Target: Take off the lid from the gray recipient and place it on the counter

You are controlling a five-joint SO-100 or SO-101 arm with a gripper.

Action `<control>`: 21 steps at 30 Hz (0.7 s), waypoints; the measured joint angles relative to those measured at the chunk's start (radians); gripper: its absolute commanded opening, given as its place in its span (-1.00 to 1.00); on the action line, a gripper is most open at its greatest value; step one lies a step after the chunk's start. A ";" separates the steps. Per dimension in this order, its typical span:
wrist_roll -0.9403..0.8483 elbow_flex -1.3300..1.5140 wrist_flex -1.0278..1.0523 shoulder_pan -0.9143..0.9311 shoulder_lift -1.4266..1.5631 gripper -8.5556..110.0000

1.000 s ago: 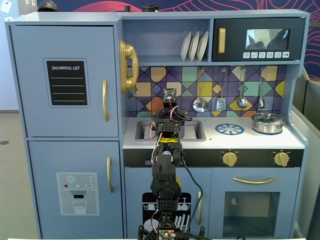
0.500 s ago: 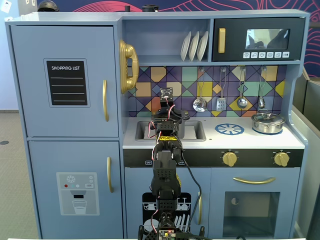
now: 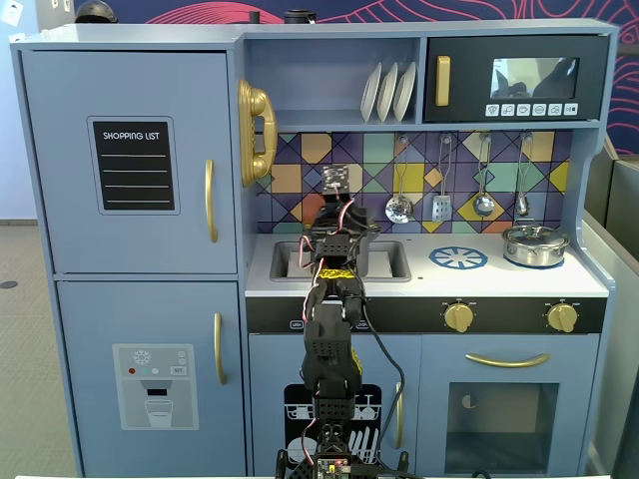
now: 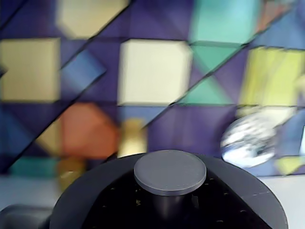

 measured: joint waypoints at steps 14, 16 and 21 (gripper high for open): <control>0.094 0.023 -0.066 0.423 0.057 -0.86; 0.094 0.054 -0.097 0.457 0.041 -0.86; 0.094 0.149 -0.192 0.483 -0.026 -0.86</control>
